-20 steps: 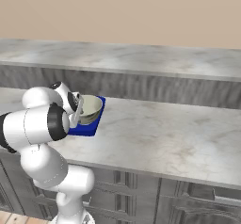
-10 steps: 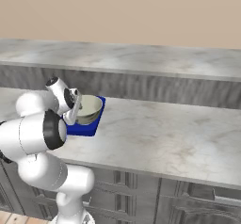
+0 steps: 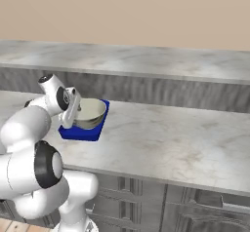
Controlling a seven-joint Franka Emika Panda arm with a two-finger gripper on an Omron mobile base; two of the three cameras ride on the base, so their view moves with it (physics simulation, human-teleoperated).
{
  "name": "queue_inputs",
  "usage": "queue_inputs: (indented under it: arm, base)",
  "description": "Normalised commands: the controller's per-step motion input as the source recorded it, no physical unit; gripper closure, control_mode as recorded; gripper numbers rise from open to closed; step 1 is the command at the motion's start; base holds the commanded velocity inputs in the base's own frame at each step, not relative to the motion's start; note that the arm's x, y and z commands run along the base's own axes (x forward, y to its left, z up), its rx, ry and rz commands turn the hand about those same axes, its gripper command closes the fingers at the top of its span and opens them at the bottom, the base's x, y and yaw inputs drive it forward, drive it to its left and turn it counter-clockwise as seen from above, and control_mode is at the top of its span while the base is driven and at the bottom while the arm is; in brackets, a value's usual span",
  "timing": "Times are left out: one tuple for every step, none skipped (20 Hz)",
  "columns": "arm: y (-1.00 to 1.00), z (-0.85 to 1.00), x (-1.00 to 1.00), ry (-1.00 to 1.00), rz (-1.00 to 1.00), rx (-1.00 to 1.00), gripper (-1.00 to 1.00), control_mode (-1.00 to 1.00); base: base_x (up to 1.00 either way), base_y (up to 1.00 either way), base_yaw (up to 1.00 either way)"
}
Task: Place the two vegetables and bowl onto the tray for setting up a vegetable dip station.
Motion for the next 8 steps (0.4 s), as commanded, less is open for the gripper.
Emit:
queue_inputs:
  arm:
    - [-0.27, 0.44, -0.51, 0.00, 0.00, 0.00, -1.00, -1.00]
    - [-0.30, 0.46, -0.51, 0.00, 0.00, 0.00, -1.00, -1.00]
    - [-0.33, 0.42, -0.55, 0.00, 0.00, 0.00, -1.00, -1.00]
    - [-0.36, 0.41, -0.57, 0.00, 0.00, 0.02, -1.00, -1.00]
    - [-0.36, 0.40, -0.58, 0.00, 0.00, 0.03, -1.00, -1.00]
    - [-0.37, 0.40, -0.57, 0.00, 0.00, 0.04, -1.00, -1.00]
    - [-0.40, 0.36, -0.58, 0.00, 0.00, 0.05, -1.00, -1.00]
    - [-0.40, 0.37, -0.58, 0.00, 0.00, 0.06, -1.00, -1.00]
  base:
    - [0.00, 0.00, 0.00]
    - [0.00, 0.00, 0.00]
    - [0.00, 0.00, 0.00]
    - [0.00, 0.00, 0.00]
    - [0.00, 0.00, 0.00]
    - [0.00, 0.00, 0.00]
    - [0.00, 0.00, 0.00]
    - [0.00, 0.00, 0.00]
